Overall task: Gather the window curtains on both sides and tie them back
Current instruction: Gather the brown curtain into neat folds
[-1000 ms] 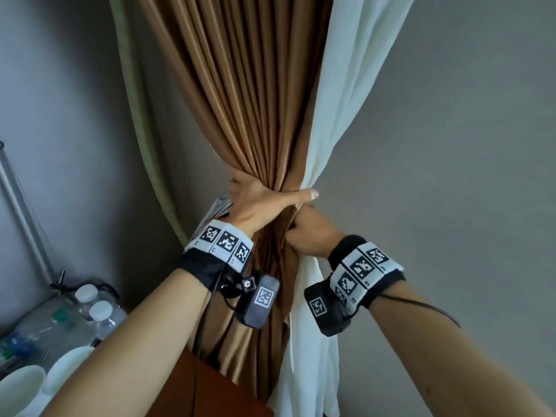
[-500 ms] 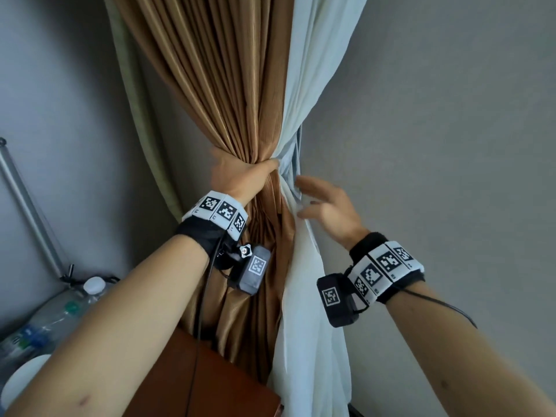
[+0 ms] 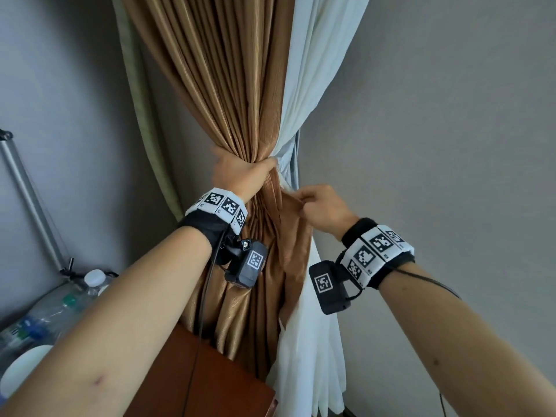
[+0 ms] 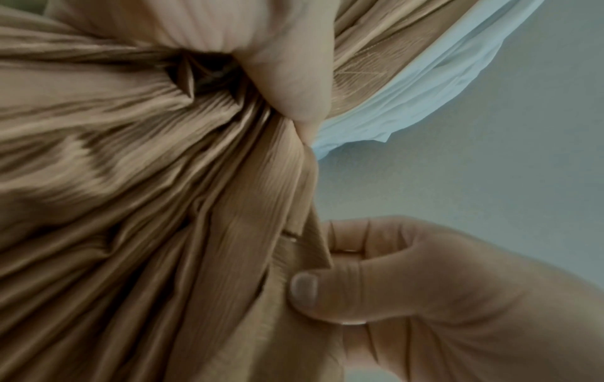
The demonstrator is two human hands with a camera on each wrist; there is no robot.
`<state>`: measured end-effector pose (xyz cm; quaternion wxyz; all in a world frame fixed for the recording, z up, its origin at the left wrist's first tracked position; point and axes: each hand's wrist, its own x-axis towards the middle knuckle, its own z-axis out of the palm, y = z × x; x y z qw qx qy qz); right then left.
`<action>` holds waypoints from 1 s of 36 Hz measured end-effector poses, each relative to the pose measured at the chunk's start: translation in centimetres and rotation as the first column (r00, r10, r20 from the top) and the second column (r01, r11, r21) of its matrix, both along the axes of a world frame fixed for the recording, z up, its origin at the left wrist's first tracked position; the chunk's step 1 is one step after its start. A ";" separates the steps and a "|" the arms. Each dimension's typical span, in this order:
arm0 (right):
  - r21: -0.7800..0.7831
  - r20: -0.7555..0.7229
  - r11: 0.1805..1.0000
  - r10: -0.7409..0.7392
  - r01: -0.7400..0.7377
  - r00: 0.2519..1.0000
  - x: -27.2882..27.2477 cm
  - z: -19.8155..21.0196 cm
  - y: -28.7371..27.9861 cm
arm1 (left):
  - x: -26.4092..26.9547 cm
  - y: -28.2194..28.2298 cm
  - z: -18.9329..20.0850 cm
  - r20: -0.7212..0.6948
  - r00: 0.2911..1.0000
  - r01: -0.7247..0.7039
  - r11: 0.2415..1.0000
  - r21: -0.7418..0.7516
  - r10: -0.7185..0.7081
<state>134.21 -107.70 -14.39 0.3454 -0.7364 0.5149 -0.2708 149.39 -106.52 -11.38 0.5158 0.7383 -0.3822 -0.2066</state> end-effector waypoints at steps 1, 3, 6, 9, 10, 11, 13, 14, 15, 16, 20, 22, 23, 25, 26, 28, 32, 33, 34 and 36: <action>0.045 0.074 0.999 -0.009 0.005 0.997 0.0 0.1 0.1 | 0.1 0.1 0.0 -0.001 1.000 -0.001 1.000 -0.004 0.001; 0.146 0.186 0.989 -0.053 0.025 0.981 0.2 0.5 0.2 | 0.3 0.1 0.0 -0.013 1.000 -0.006 1.000 -0.011 0.006; 0.181 0.235 0.983 -0.065 0.022 0.970 0.7 1.3 0.3 | 0.5 0.2 -0.1 -0.034 0.999 -0.002 1.000 -0.018 0.001; 0.189 0.185 0.981 0.011 -0.047 0.983 0.4 1.8 0.5 | 0.7 0.1 -0.3 -0.024 1.000 0.000 1.000 -0.015 0.000; 0.137 0.108 0.989 0.037 -0.052 0.994 0.2 1.8 0.6 | 0.7 0.1 -0.3 -0.022 1.000 0.002 1.000 -0.014 -0.003; 0.047 0.018 0.997 0.059 -0.059 0.998 0.1 1.7 0.7 | 0.7 0.1 -0.4 -0.023 1.000 0.004 1.000 -0.014 -0.005; -0.122 -0.112 0.989 0.072 -0.086 0.991 0.0 1.4 0.7 | 0.7 0.1 -0.4 -0.032 0.999 0.008 1.000 -0.018 -0.009; -0.181 -0.131 0.978 0.077 -0.100 0.988 0.0 1.2 0.7 | 0.7 0.1 -0.5 -0.035 0.999 0.009 1.000 -0.019 -0.010; -0.233 -0.122 0.966 0.090 -0.116 0.988 -0.1 1.0 0.6 | 0.7 0.1 -0.5 -0.034 0.999 0.010 1.000 -0.020 -0.010; -0.267 -0.116 0.954 0.106 -0.134 0.988 -0.3 0.9 0.4 | 0.8 0.0 -0.6 -0.031 0.999 0.008 1.000 -0.020 -0.008; -0.339 -0.165 0.918 0.157 -0.206 0.974 -0.8 0.9 -0.3 | 1.3 -0.1 -0.8 -0.037 0.999 0.014 0.999 -0.046 -0.015; -0.352 -0.183 0.908 0.170 -0.226 0.968 -1.1 0.9 -0.8 | 1.5 -0.1 -0.9 -0.046 0.999 0.026 0.998 -0.060 -0.029; -0.350 -0.169 0.910 0.173 -0.223 0.970 -1.2 1.0 -1.0 | 1.5 -0.1 -0.9 -0.052 0.998 0.033 0.997 -0.067 -0.037; -0.309 -0.113 0.928 0.179 -0.206 0.977 -1.6 1.3 -1.1 | 1.6 -0.1 -0.9 -0.061 0.997 0.041 0.996 -0.076 -0.046; -0.288 -0.096 0.937 0.179 -0.199 0.979 -1.7 1.3 -1.2 | 1.6 -0.1 -0.9 -0.065 0.997 0.042 0.996 -0.078 -0.047; -0.254 -0.082 0.948 0.176 -0.191 0.981 -2.0 1.3 -1.4 | 1.6 -0.1 -0.9 -0.072 0.996 0.042 0.996 -0.084 -0.048; -0.240 -0.047 0.956 0.162 -0.169 0.986 -2.2 1.4 -1.6 | 1.6 -0.1 -1.0 -0.092 0.993 0.057 0.992 -0.109 -0.068; -0.256 -0.020 0.953 0.163 -0.162 0.987 -2.3 1.4 -1.6 | 1.8 -0.1 -1.1 -0.104 0.991 0.070 0.991 -0.116 -0.082; -0.279 0.006 0.947 0.168 -0.160 0.986 -2.2 1.4 -1.6 | 2.0 0.0 -1.2 -0.119 0.988 0.088 0.988 -0.124 -0.103; -0.300 0.053 0.942 0.177 -0.154 0.983 -2.1 1.3 -1.7 | 2.4 0.2 -1.2 -0.149 0.979 0.120 0.983 -0.139 -0.141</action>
